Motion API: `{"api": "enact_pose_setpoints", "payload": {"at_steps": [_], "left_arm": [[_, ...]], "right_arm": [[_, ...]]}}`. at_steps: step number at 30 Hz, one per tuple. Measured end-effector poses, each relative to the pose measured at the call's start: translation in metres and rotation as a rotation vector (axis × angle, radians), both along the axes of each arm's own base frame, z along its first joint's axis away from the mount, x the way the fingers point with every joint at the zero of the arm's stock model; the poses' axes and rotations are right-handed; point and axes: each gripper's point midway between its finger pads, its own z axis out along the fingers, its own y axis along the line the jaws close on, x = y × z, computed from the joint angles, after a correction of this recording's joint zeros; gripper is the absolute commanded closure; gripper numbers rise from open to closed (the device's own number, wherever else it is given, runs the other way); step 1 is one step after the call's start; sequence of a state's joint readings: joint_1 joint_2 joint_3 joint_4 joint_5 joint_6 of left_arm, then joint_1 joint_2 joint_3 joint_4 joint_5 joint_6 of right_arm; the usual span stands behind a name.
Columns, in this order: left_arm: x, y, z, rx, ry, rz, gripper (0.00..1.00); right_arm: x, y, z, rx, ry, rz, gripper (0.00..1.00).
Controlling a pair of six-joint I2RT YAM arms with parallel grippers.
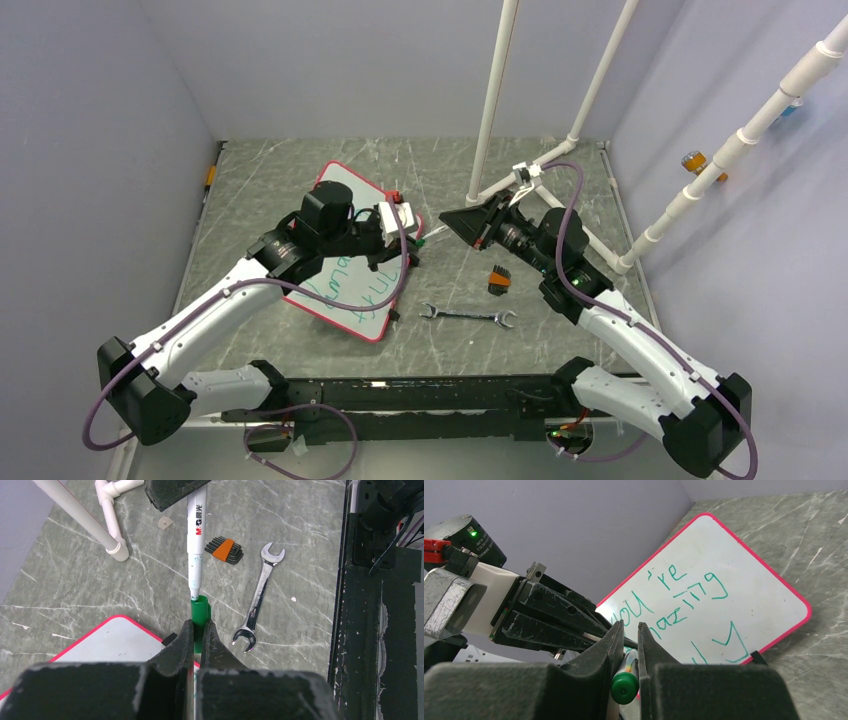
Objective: Write a sentence on the whiteboard
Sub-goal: Insert the whiteboard marker without the cap into the pen cap.
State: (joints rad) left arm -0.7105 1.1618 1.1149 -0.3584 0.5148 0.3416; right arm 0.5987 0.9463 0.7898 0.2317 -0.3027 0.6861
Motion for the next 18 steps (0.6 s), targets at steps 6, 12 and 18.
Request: {"api": "enact_pose_setpoints", "payload": {"at_steps": [6,12,18], "left_arm": [[-0.0018,0.0021,-0.0002,-0.001,0.009,0.009,1.0],[-0.0012,0.0024,0.0008,-0.01,0.016,0.017,1.0],[0.0,0.0032,0.0025,-0.024,0.031,0.029,1.0]], "right_arm": [[-0.0015,0.002,-0.0006,0.0,0.002,0.015,1.0],[-0.0024,0.0027,-0.0022,-0.003,0.006,0.022,1.0],[-0.0039,0.0037,-0.0053,-0.004,0.008,0.032,1.0]]}}
